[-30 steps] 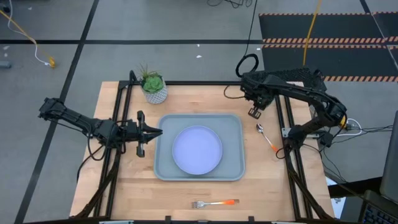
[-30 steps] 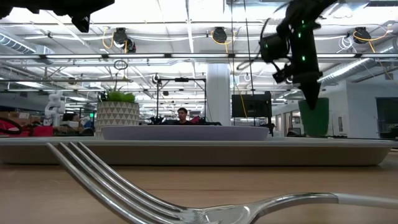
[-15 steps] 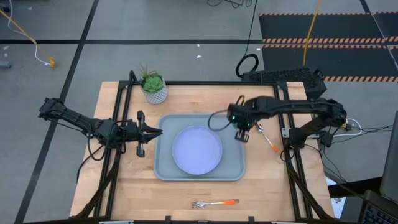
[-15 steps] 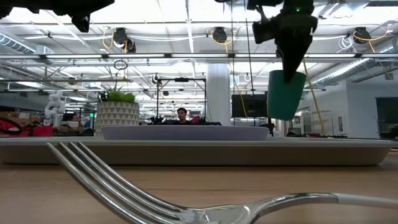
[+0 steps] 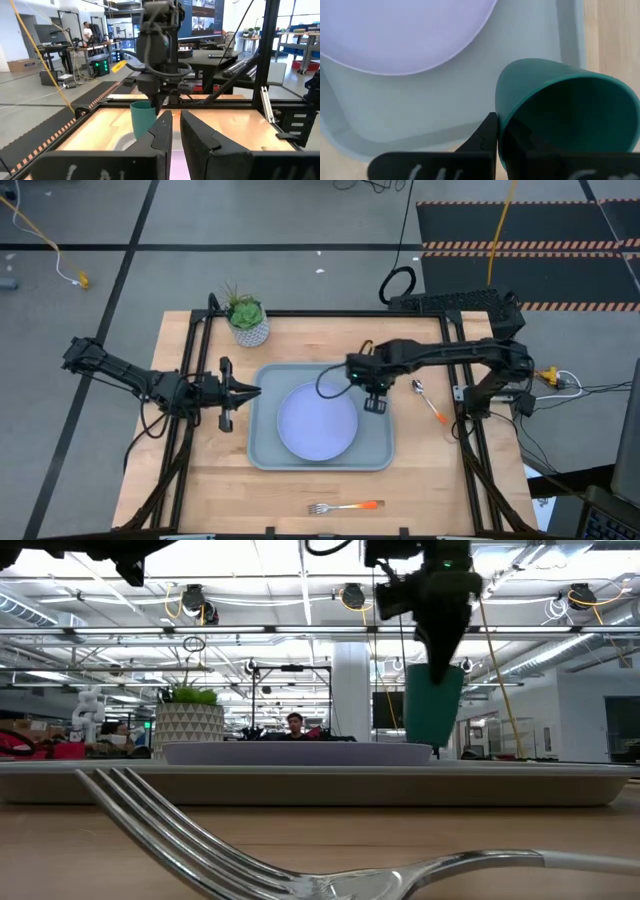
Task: Pick and place plate/cup/fork/spoon on tray
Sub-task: Put the green cup to the top right of the blue plate on the blue tray
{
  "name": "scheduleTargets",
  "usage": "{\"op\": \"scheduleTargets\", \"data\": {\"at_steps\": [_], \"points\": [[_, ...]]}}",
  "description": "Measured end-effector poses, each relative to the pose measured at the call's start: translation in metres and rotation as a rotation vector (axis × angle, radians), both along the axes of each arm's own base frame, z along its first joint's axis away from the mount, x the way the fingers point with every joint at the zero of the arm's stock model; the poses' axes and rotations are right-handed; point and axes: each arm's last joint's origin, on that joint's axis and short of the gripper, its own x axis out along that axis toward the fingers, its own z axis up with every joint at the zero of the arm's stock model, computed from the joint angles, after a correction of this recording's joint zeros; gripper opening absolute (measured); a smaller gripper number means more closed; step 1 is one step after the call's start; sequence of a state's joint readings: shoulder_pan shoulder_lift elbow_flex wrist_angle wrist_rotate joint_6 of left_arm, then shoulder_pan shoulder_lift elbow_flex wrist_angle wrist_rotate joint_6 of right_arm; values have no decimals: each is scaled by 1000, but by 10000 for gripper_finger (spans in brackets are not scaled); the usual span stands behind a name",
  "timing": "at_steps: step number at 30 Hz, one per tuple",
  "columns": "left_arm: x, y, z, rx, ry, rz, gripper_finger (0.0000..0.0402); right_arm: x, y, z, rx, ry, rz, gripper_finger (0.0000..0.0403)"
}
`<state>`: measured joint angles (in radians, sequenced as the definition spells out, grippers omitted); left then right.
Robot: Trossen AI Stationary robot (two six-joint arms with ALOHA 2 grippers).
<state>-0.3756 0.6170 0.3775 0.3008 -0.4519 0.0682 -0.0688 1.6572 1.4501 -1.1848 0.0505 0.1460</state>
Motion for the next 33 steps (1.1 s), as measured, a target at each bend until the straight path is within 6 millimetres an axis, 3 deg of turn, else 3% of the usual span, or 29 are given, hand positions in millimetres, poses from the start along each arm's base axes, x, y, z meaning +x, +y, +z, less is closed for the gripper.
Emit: {"op": "scheduleTargets", "data": {"at_steps": [5,12,33], "points": [[0,0,0,12,0,1,42,25,-7,8,4,79,31,0],[0,0,-2,6,20,0,42,42,-13,-21,20,233,66,0],[0,0,-4,-35,37,-2,42,45,-23,-19,12,179,110,0]]}}
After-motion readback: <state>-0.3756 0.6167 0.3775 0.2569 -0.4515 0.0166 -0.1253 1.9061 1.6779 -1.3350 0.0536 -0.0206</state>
